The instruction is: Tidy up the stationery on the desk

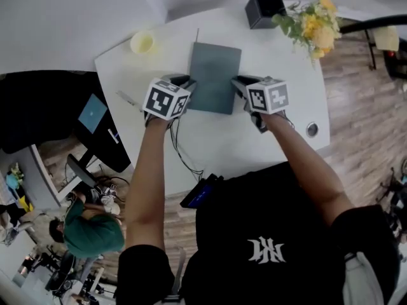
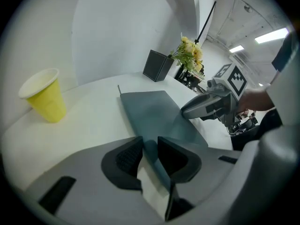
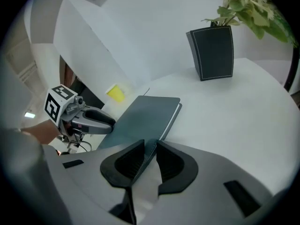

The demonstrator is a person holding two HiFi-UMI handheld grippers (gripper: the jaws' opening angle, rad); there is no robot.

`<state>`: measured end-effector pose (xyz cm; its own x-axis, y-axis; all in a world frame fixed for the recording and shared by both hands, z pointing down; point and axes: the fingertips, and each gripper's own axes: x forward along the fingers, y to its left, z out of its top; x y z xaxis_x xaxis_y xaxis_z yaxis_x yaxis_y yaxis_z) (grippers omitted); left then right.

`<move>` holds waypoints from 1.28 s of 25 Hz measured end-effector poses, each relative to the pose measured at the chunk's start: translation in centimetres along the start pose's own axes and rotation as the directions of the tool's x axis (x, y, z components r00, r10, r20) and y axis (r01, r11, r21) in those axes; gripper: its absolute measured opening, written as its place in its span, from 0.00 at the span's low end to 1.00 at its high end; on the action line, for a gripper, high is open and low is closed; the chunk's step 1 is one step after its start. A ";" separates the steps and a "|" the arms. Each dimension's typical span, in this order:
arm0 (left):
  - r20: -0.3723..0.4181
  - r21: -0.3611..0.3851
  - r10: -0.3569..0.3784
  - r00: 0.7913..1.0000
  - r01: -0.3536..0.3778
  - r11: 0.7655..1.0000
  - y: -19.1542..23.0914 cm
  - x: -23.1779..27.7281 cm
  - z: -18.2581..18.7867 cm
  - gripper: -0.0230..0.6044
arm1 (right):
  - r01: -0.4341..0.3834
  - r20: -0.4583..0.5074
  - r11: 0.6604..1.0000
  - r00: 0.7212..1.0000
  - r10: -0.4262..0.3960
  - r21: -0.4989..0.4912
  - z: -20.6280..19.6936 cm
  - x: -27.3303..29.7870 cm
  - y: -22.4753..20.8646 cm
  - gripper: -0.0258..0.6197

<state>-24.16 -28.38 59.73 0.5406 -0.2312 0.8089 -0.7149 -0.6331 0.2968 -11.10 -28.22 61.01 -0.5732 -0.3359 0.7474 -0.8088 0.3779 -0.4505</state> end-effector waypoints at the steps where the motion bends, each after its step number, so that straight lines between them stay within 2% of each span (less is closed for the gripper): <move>1: -0.003 -0.005 0.002 1.000 -0.002 1.000 -0.6 -0.1 -0.6 0.20 | -0.004 -0.012 1.000 1.000 0.003 -0.025 -0.5 -0.2 0.1 0.19; 9: -0.017 -0.059 0.005 1.000 -0.006 0.998 -5.4 -0.9 -5.3 0.19 | -0.060 -0.101 0.981 0.994 0.042 -0.184 -4.5 -1.9 1.0 0.19; 18: 0.005 -0.151 0.062 0.998 -0.061 0.987 -10.2 -0.7 -8.9 0.19 | -0.122 -0.163 0.938 0.984 0.072 -0.324 -7.6 -3.7 1.3 0.19; 32: -0.006 -0.194 0.102 0.995 -0.101 0.976 -16.1 -0.9 -12.7 0.19 | -0.165 -0.183 0.920 0.977 0.104 -0.356 -12.7 -6.8 1.8 0.19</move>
<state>-18.73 -8.58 60.65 0.4621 -0.2901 0.8380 -0.8382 -0.4514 0.3060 -7.00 -14.28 61.32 -0.6206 -0.1307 0.7731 -0.6030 0.7099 -0.3640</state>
